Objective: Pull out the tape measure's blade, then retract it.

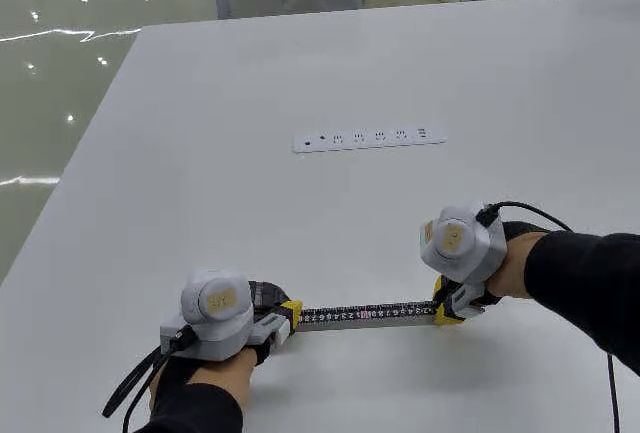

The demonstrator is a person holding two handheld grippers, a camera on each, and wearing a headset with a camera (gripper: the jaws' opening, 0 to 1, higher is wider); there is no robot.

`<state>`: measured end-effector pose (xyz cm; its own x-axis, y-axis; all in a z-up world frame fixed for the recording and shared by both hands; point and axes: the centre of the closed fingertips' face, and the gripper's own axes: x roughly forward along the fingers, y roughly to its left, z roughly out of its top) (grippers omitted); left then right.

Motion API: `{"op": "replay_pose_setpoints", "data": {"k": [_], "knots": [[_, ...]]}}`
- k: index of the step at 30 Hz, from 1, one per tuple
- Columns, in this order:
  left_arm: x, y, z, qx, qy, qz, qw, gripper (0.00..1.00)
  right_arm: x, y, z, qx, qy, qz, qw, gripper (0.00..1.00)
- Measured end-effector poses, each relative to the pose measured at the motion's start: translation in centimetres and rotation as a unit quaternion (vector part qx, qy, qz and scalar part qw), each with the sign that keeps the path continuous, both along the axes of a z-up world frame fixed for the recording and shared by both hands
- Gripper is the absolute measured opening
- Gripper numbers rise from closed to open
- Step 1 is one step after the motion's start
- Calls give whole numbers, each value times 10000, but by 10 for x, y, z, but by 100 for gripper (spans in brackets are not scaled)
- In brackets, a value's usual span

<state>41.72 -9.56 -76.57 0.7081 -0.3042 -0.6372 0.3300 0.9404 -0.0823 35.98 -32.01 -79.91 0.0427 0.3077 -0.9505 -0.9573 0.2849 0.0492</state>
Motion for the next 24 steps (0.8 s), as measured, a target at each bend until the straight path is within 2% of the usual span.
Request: {"op": "replay_pose_setpoints", "data": {"k": [2,24], "knots": [[0,0,0,0,9,0,10000,59,0,1,1,27,-32,87,10000,7],[0,0,1,2,15,4,10000,59,1,10,2,21,-47,4,10000,7]]}}
